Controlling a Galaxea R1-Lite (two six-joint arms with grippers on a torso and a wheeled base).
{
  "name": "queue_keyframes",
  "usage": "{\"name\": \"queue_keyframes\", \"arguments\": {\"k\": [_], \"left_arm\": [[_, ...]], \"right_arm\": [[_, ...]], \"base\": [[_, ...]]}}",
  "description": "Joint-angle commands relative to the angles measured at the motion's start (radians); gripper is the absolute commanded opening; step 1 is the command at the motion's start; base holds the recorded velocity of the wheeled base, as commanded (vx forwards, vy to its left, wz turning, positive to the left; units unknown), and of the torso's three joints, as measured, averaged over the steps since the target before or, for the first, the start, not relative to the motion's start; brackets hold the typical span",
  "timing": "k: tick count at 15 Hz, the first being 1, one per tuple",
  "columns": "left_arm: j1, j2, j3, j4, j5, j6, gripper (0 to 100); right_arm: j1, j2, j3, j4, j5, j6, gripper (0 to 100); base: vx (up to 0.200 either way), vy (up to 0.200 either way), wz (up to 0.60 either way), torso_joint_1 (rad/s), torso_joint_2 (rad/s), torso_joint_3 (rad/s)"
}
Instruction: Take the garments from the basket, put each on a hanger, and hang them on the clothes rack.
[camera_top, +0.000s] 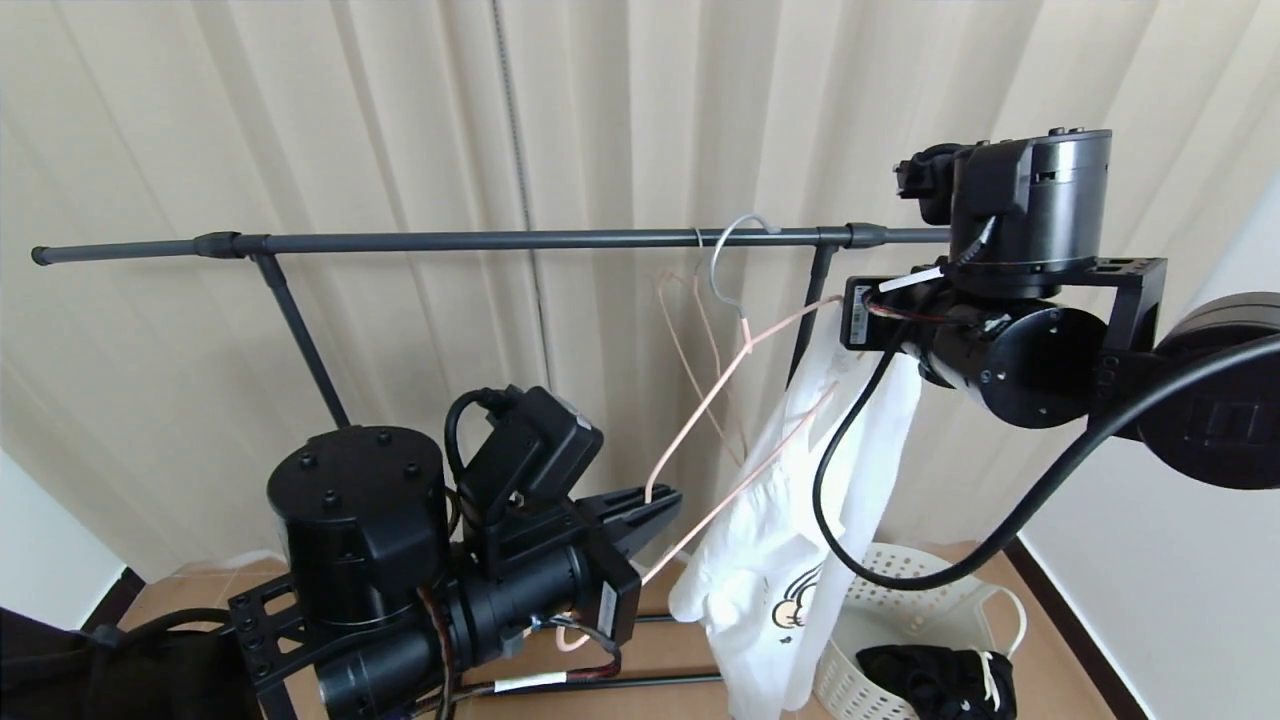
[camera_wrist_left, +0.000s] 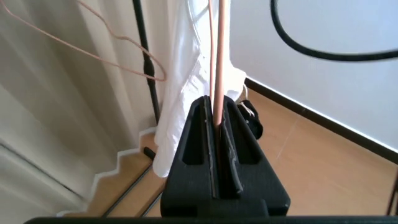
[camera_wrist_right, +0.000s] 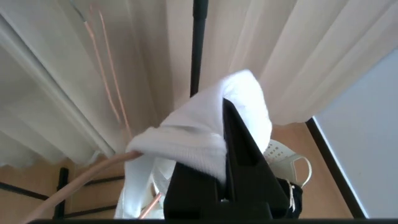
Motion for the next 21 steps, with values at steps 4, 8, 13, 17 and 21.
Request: {"name": "queue_keyframes", "arguments": {"k": [4,8,13,17,21], "left_arm": [[0.004,-0.045,0.038,0.004,-0.034,-0.002,0],[0.007,-0.002,0.004,0.004,0.002,-0.001,0],[0.002,0.037,-0.035,0.004,0.019,-0.002,0],[0.001,0.037,-0.039,0.004,0.013,-0.002,0],[0.001,0.037,-0.032,0.002,0.012,-0.002,0]], "right_arm": [[-0.001,-0.049,0.043,-0.003,0.047,-0.004,0],[0.066,-0.112,0.097,-0.003,0.067,-0.039,0],[0.161,-0.102,0.114,-0.004,0.063,-0.036,0],[0.212,-0.099,0.134,-0.004,0.067,-0.031,0],[0.263,-0.108,0.155,-0.019,0.076,-0.030,0]], "base": [[0.000,0.000,0.00,0.000,0.00,0.000],[0.000,0.000,0.00,0.000,0.00,0.000],[0.000,0.000,0.00,0.000,0.00,0.000],[0.000,0.000,0.00,0.000,0.00,0.000],[0.000,0.000,0.00,0.000,0.00,0.000]]}}
